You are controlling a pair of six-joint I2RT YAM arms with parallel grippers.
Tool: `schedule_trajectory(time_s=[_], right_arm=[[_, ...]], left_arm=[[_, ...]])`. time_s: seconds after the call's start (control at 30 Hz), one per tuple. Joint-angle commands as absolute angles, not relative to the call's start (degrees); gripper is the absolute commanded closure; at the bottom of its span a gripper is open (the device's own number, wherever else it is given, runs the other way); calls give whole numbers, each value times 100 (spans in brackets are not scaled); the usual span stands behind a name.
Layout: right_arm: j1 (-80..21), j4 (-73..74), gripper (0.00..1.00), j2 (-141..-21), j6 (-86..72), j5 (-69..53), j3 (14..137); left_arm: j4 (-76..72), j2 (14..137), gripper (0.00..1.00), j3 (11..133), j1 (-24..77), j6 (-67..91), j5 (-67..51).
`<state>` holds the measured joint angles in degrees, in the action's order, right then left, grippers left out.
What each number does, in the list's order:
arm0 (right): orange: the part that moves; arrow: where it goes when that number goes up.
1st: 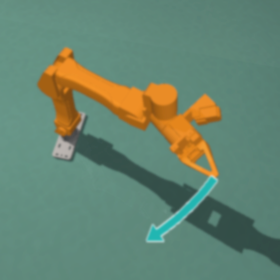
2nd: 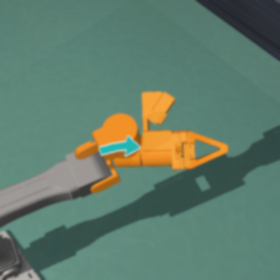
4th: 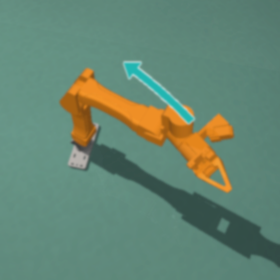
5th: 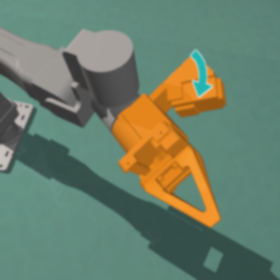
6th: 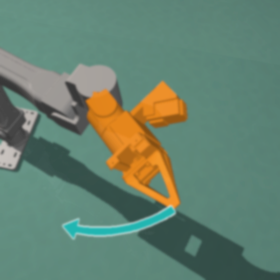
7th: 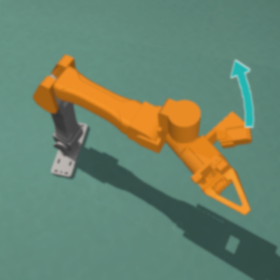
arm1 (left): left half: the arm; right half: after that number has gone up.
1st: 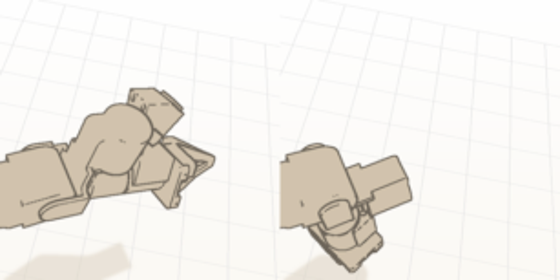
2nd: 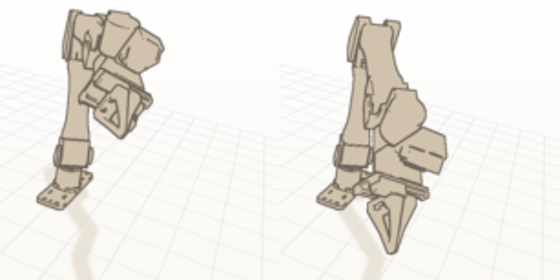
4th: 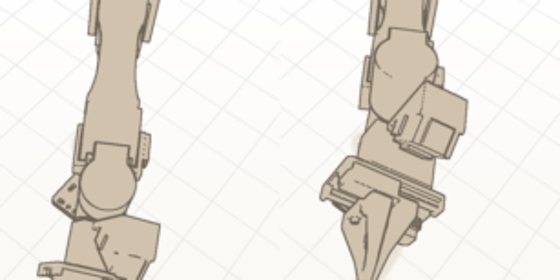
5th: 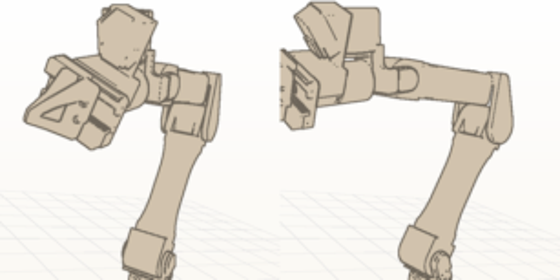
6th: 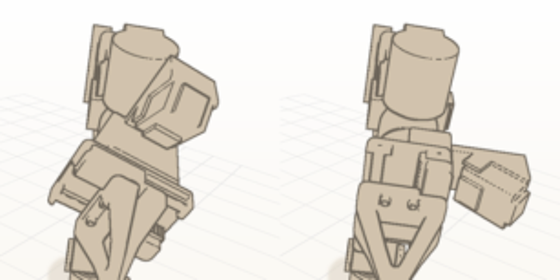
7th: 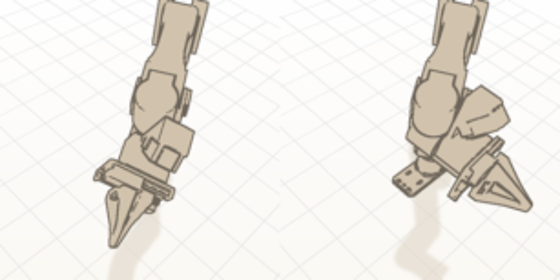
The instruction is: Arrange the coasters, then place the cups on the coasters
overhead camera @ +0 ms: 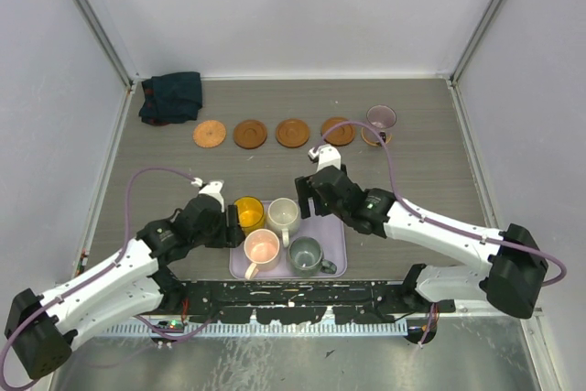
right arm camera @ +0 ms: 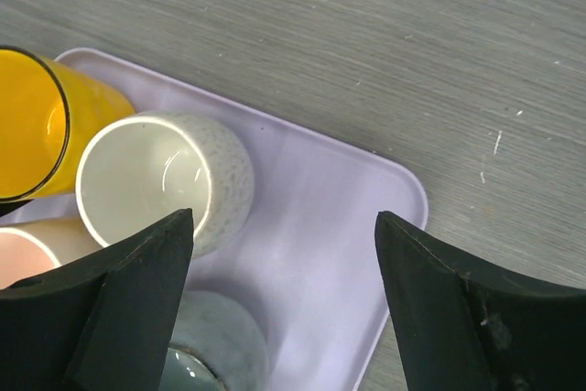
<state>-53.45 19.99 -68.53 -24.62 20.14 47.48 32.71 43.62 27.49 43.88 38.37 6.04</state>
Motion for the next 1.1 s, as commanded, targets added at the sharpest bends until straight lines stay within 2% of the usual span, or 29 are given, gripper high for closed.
schedule_trajectory(time_s=[0.0, 0.33, 0.63, 1.07], right_arm=[[-5555, 2053, 15, -6969, -2793, 2230, 5047], [-6120, 2130, 12, -7271, -3150, 2297, 5359], [-6457, 2206, 12, -7611, -3420, 2352, 5408], [-6722, 2627, 13, -7962, -3732, 2279, 5559]], left_arm=[[2831, 4490, 38, 2690, 4405, 3885, 783], [2444, 4764, 43, 2708, 4413, 3756, 702], [2236, 4940, 64, 2654, 4430, 3735, 647], [1982, 5216, 66, 2621, 4524, 3700, 510]])
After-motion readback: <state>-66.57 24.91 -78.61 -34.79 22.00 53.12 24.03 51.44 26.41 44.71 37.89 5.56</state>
